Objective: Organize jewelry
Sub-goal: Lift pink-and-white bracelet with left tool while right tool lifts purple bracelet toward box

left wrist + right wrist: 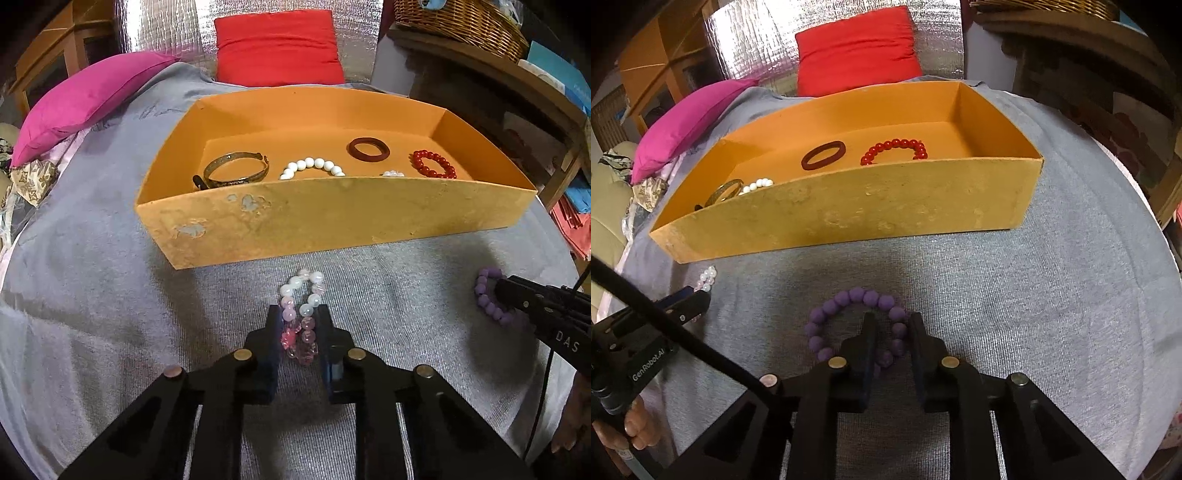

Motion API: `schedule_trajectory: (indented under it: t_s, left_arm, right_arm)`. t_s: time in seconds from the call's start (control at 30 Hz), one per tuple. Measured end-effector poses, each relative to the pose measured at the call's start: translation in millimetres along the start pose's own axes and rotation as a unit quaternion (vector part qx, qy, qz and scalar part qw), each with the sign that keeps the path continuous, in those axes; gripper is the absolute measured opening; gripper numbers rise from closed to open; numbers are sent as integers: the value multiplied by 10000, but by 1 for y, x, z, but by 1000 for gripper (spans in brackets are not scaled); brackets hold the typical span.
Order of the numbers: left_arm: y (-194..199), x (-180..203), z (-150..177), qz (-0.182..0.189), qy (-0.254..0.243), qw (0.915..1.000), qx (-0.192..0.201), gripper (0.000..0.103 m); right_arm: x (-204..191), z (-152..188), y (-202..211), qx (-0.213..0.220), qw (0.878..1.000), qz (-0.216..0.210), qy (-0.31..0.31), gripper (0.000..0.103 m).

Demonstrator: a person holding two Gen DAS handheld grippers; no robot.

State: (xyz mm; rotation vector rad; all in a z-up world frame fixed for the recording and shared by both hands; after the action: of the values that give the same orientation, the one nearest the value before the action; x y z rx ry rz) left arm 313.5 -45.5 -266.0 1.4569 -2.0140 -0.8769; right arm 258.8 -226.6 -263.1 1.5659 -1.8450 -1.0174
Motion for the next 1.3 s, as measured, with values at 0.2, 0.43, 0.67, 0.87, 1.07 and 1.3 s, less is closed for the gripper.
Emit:
schedule_trajectory:
  t_s: [0.2, 0.43, 0.67, 0.87, 1.07, 1.3]
  left_arm:
    - [10, -6, 3, 188, 101, 9998, 27, 13]
    - [17, -13, 10, 400, 220, 9990, -34, 12]
    - [15, -18, 14, 463, 304, 9984, -123, 22]
    - [12, -17, 16, 433, 247, 9986, -151, 58]
    - [11, -10, 16, 373, 49, 9993, -63, 20]
    - [22, 0, 6, 497, -99, 9985, 211, 6]
  right_arm:
    - [1, 1, 1, -32, 10000, -5, -30, 18]
    - [1, 0, -1, -41, 10000, 8, 27, 20]
    - [-1, 0, -1, 10, 9999, -21, 142, 19]
    - [1, 2, 3, 111, 9998, 2, 170, 12]
    - [7, 2, 7, 155, 9998, -127, 50, 11]
    - [14, -4, 16, 316, 9988, -362, -119, 11]
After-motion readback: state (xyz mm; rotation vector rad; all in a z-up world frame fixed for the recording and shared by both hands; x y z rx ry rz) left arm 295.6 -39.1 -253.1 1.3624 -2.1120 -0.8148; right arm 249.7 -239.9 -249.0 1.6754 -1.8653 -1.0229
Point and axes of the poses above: each gripper's, at about its wrist camera, not at the fingertips, and y roughly against the way its jaws point, x to its right, z to its underside, the point moved 8 cm from there along -y, roughly the way its jaws point, and after that the axes turned 6 degrees about x, right-handed, at the moved point
